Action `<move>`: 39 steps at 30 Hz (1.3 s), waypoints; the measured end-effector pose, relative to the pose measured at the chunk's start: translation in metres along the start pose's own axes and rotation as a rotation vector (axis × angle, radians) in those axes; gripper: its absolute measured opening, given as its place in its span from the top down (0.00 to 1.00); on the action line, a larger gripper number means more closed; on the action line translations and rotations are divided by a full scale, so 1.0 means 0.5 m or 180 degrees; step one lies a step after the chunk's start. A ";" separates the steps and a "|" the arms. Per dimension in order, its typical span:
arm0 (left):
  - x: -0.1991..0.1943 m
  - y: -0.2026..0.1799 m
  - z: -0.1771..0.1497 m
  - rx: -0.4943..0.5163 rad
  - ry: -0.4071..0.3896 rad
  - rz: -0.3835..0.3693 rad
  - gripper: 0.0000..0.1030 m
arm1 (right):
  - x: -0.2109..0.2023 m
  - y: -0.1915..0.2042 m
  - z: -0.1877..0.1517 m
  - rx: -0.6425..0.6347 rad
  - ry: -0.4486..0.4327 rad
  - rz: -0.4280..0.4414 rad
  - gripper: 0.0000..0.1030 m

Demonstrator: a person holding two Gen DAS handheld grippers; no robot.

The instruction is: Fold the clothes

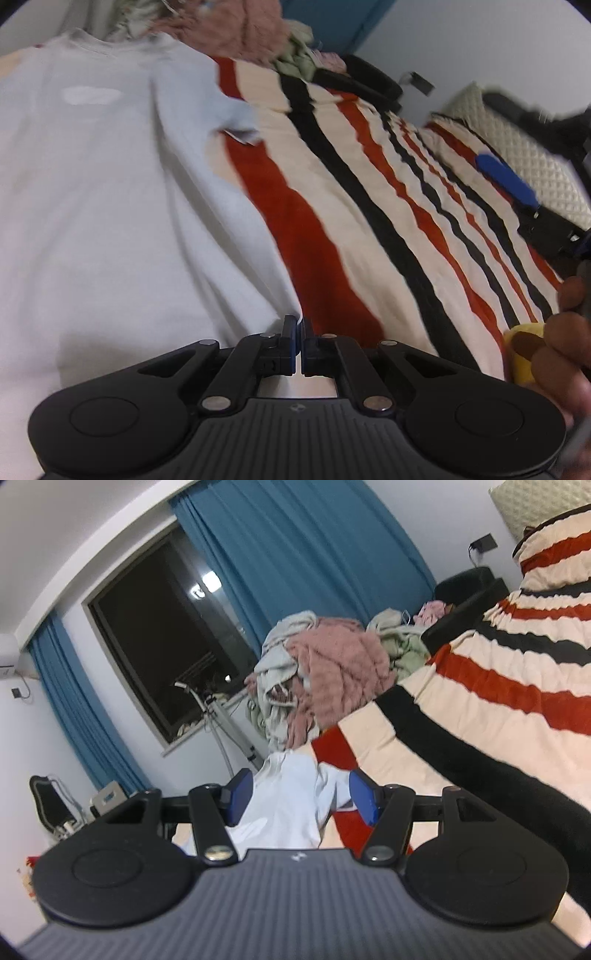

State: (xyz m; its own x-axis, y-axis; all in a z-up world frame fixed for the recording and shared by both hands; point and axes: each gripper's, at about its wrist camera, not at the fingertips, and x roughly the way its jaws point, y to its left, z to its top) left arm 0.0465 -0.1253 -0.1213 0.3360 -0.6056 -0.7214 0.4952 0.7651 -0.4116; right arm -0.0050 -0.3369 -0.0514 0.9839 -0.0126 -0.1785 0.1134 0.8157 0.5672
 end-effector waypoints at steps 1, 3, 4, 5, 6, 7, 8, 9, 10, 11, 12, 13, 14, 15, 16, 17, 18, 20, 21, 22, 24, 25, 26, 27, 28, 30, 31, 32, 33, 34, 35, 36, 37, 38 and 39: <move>0.027 -0.016 0.002 0.0034 0.0042 0.0012 0.98 | 0.004 -0.003 0.000 0.0001 0.0020 -0.0009 0.41; 0.080 -0.029 -0.002 0.0050 0.0142 0.0075 0.98 | 0.013 -0.005 -0.003 0.0005 0.0081 -0.0010 0.41; 0.106 -0.030 -0.007 0.0045 0.0196 0.0115 0.97 | 0.017 -0.004 -0.006 -0.0002 0.0111 -0.0006 0.41; 0.129 -0.029 -0.011 0.0034 0.0234 0.0139 0.97 | 0.021 -0.004 -0.008 -0.0008 0.0141 -0.0001 0.41; 0.140 -0.025 -0.014 0.0017 0.0231 0.0116 0.97 | 0.024 -0.003 -0.011 -0.0015 0.0170 0.0004 0.41; 0.142 -0.024 -0.016 0.0016 0.0210 0.0067 0.93 | 0.028 -0.003 -0.014 -0.0021 0.0200 0.0009 0.41; 0.142 -0.024 -0.018 0.0021 0.0193 0.0020 0.90 | 0.031 -0.001 -0.016 -0.0042 0.0219 0.0012 0.41; 0.136 -0.024 -0.019 0.0040 0.0181 -0.0020 0.86 | 0.032 0.002 -0.017 -0.0084 0.0224 0.0015 0.41; 0.124 -0.023 -0.021 0.0065 0.0164 -0.0057 0.83 | 0.033 0.005 -0.018 -0.0128 0.0229 0.0020 0.41; 0.107 -0.021 -0.023 0.0093 0.0144 -0.0081 0.79 | 0.035 0.008 -0.020 -0.0165 0.0234 0.0027 0.41; 0.093 -0.021 -0.020 0.0121 0.0116 -0.0099 0.69 | 0.036 0.011 -0.021 -0.0189 0.0240 0.0036 0.41; 0.078 -0.020 -0.017 0.0150 0.0087 -0.0118 0.58 | 0.037 0.014 -0.023 -0.0207 0.0247 0.0049 0.41; 0.057 -0.016 -0.016 0.0180 0.0052 -0.0126 0.54 | 0.037 0.017 -0.025 -0.0220 0.0252 0.0063 0.41; 0.025 -0.005 -0.015 0.0217 -0.0002 -0.0095 0.47 | 0.038 0.020 -0.027 -0.0235 0.0257 0.0076 0.41; 0.001 0.001 -0.011 0.0260 -0.0065 -0.0026 0.42 | 0.039 0.025 -0.029 -0.0252 0.0261 0.0087 0.41; -0.024 0.010 -0.007 0.0303 -0.0133 0.0050 0.40 | 0.040 0.029 -0.031 -0.0275 0.0267 0.0099 0.41; -0.048 0.021 -0.002 0.0344 -0.0213 0.0138 0.35 | 0.040 0.033 -0.032 -0.0307 0.0274 0.0110 0.41; -0.097 0.045 0.010 0.0412 -0.0390 0.0299 0.30 | 0.043 0.045 -0.038 -0.0394 0.0290 0.0103 0.41; -0.120 0.057 0.015 0.0431 -0.0483 0.0378 0.27 | 0.044 0.051 -0.041 -0.0442 0.0299 0.0093 0.41; -0.142 0.069 0.020 0.0428 -0.0580 0.0461 0.26 | 0.046 0.058 -0.045 -0.0490 0.0308 0.0083 0.41; -0.185 0.093 0.029 0.0416 -0.0774 0.0619 0.21 | 0.050 0.067 -0.051 -0.0555 0.0335 0.0084 0.41; -0.205 0.105 0.031 0.0401 -0.0860 0.0674 0.17 | 0.052 0.071 -0.055 -0.0581 0.0352 0.0086 0.41; -0.219 0.114 0.033 0.0398 -0.0930 0.0728 0.15 | 0.054 0.075 -0.058 -0.0609 0.0372 0.0085 0.41; -0.233 0.123 0.034 0.0400 -0.0994 0.0786 0.13 | 0.057 0.079 -0.062 -0.0634 0.0388 0.0082 0.41; -0.243 0.130 0.033 0.0417 -0.1045 0.0848 0.11 | 0.060 0.083 -0.066 -0.0657 0.0401 0.0075 0.41; -0.260 0.141 0.026 0.0440 -0.1159 0.0924 0.06 | 0.065 0.091 -0.074 -0.0701 0.0427 0.0059 0.41; -0.269 0.148 0.023 0.0435 -0.1217 0.0954 0.03 | 0.067 0.094 -0.078 -0.0721 0.0440 0.0051 0.41; -0.277 0.155 0.019 0.0429 -0.1268 0.0986 0.02 | 0.069 0.097 -0.081 -0.0741 0.0453 0.0042 0.41; -0.284 0.160 0.014 0.0422 -0.1307 0.1026 0.02 | 0.072 0.100 -0.085 -0.0761 0.0466 0.0030 0.41; -0.291 0.166 0.009 0.0409 -0.1340 0.1060 0.01 | 0.075 0.103 -0.088 -0.0775 0.0480 0.0014 0.41; -0.296 0.172 0.003 0.0386 -0.1361 0.1082 0.00 | 0.079 0.105 -0.091 -0.0780 0.0493 -0.0003 0.41; -0.301 0.179 -0.002 0.0363 -0.1382 0.1103 0.00 | 0.084 0.107 -0.094 -0.0773 0.0509 -0.0016 0.41; -0.304 0.185 -0.006 0.0332 -0.1396 0.1119 0.00 | 0.091 0.108 -0.095 -0.0744 0.0530 -0.0026 0.41; -0.304 0.192 -0.006 0.0283 -0.1399 0.1125 0.00 | 0.099 0.108 -0.096 -0.0705 0.0552 -0.0037 0.41; -0.305 0.199 -0.007 0.0224 -0.1408 0.1130 0.00 | 0.109 0.109 -0.096 -0.0667 0.0578 -0.0052 0.41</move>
State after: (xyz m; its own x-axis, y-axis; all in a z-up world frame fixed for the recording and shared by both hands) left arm 0.0420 0.0439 -0.0542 0.7874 -0.3598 -0.5006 0.3380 0.9310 -0.1376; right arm 0.0479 -0.2655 -0.0690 0.9390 0.0618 -0.3382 0.0792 0.9183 0.3879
